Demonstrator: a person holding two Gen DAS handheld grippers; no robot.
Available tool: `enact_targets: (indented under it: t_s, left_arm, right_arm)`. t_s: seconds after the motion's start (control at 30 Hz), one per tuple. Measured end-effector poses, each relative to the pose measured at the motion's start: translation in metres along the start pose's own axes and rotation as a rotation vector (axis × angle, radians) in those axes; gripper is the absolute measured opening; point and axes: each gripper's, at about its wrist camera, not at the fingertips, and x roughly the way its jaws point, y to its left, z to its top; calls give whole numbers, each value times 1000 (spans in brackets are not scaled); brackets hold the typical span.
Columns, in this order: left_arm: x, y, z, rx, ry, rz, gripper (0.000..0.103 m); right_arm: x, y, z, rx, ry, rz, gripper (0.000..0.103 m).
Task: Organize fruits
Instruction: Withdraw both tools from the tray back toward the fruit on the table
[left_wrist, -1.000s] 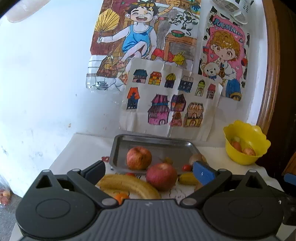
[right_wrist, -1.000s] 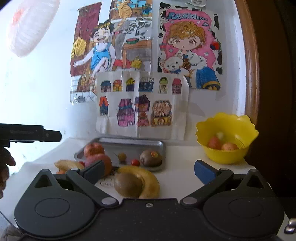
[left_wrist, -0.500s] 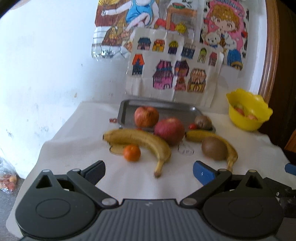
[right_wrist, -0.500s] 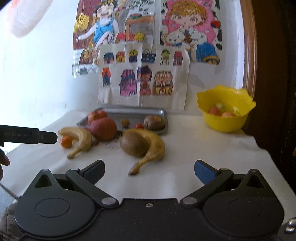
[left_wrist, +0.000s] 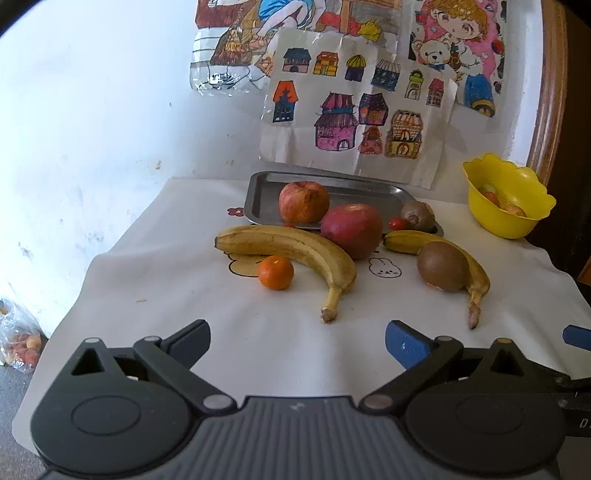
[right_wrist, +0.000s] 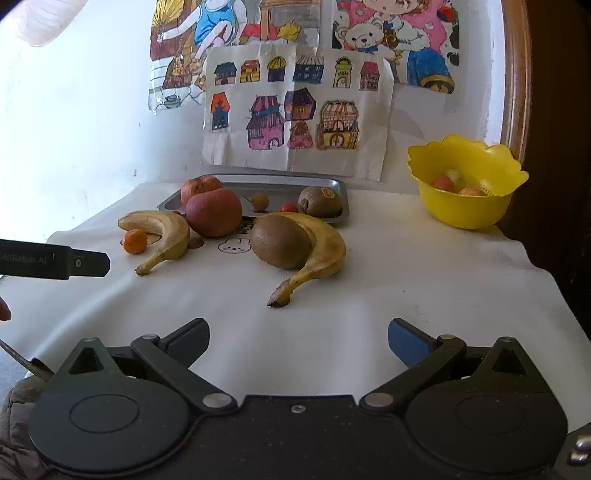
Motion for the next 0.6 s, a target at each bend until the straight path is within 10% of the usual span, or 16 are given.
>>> enact_targets:
  t_s: [0.6]
  left_arm:
    - [36, 6, 24, 34, 82, -45, 103]
  right_arm:
    - [29, -8, 23, -38, -44, 58, 102]
